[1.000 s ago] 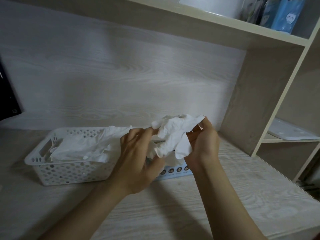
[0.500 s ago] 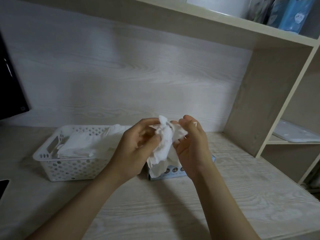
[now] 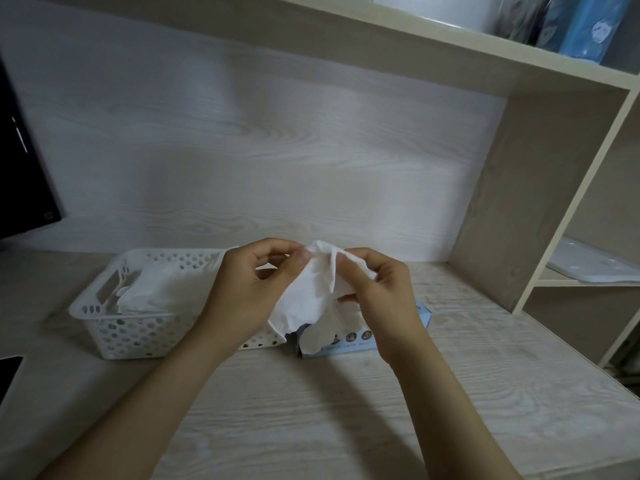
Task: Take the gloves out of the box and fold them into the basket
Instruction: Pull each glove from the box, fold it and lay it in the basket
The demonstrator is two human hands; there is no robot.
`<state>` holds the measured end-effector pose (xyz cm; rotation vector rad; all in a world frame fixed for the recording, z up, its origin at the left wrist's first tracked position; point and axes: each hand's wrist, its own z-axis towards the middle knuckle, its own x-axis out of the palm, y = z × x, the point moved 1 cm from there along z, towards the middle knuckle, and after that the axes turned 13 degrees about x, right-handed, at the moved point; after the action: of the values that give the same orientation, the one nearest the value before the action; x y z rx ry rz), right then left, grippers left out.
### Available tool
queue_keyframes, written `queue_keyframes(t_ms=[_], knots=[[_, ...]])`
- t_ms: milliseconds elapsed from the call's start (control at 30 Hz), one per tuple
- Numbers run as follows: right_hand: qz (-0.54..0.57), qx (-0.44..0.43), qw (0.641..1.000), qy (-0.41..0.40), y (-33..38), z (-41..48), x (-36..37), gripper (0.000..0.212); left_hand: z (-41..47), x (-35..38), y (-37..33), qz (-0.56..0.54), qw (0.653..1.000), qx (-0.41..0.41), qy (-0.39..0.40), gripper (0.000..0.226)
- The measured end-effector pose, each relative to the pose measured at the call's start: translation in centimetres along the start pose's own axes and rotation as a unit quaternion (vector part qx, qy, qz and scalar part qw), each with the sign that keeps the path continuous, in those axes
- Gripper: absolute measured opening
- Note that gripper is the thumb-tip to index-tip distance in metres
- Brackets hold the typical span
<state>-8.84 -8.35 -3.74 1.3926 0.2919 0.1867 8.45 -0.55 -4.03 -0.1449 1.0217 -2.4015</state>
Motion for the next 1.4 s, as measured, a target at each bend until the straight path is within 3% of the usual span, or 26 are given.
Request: queue_keyframes(t_ms=[167,267,367,433,567,800,900,1167,1400], knots=[[0.11,0.007,0.994,-0.017,0.4,-0.3,0.4,0.038,-0.1,-0.4,0.0,-0.04,0.991,-0.043,0.118,0.03],[0.184,0.027,0.982,-0.018,0.8,-0.4,0.2,0.054,-0.2,-0.3,0.3,-0.032,0.99,-0.032,0.134,0.027],[0.159,0.069,0.984,-0.051,0.8,-0.4,-0.3,0.036,-0.2,-0.1,0.2,-0.055,0.99,-0.012,0.126,0.008],[0.107,0.089,0.987,-0.076,0.7,-0.6,-0.6,0.027,-0.1,-0.3,0.1,-0.064,0.991,0.012,0.118,0.014],[0.054,0.088,0.988,-0.117,1.1,-1.3,-0.7,0.042,-0.1,-0.2,-0.3,-0.043,0.993,0.027,0.107,0.02],[-0.107,0.017,0.994,0.001,1.3,-1.6,-0.6,0.02,-0.4,-0.2,-0.4,-0.049,0.99,0.003,0.134,0.015],[-0.154,-0.002,0.988,0.003,1.3,-1.6,-0.5,0.017,-0.4,-0.4,-0.5,-0.05,0.991,0.001,0.124,0.024],[-0.114,-0.028,0.992,0.053,1.1,-1.6,-0.5,0.025,0.0,-1.1,-0.7,-0.038,0.991,0.018,0.129,0.043],[-0.038,-0.019,0.994,0.102,2.5,-2.4,-0.6,0.037,0.1,-2.0,-0.7,-0.037,0.984,0.011,0.174,0.015]])
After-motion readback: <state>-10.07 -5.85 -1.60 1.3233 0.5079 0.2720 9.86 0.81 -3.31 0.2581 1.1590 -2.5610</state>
